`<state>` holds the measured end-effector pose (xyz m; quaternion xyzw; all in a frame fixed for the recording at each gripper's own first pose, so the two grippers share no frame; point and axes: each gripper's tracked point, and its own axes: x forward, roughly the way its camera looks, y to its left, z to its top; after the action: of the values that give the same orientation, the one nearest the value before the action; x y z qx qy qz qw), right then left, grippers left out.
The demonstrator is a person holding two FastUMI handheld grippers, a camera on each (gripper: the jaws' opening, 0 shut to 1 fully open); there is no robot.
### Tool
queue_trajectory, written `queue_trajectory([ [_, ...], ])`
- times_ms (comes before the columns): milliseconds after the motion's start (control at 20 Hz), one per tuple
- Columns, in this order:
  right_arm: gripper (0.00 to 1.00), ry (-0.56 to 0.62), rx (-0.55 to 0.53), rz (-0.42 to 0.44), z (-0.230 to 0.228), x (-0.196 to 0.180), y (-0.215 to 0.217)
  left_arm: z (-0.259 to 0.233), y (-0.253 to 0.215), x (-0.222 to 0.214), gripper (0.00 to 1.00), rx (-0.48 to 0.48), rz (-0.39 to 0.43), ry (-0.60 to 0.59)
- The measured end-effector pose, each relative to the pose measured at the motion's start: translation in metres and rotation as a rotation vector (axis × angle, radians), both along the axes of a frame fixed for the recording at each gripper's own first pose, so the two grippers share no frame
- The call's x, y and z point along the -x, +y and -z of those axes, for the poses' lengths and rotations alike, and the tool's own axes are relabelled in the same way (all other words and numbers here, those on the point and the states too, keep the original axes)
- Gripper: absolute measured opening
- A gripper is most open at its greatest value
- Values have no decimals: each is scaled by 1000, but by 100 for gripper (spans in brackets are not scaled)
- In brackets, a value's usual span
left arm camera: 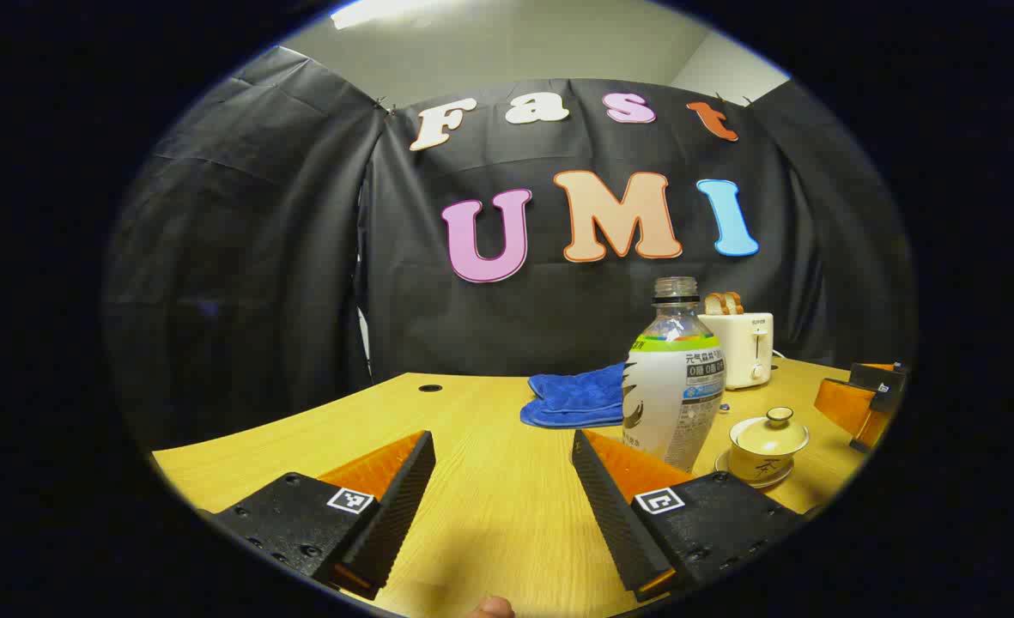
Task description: Open the teacup lid with one hand, grasp the water bottle and pour water into the teacup with the other hand; after pouring, place the water bottle on the coaster and then close the teacup lid.
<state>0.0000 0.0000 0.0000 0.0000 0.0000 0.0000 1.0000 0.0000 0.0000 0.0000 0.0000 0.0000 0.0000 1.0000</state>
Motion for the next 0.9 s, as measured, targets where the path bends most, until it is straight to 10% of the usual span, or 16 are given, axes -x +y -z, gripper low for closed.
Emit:
queue_trajectory([
  [900,100,-1,-1,22,0,-1,-1,0,-4,-4,94,9,22,1],
])
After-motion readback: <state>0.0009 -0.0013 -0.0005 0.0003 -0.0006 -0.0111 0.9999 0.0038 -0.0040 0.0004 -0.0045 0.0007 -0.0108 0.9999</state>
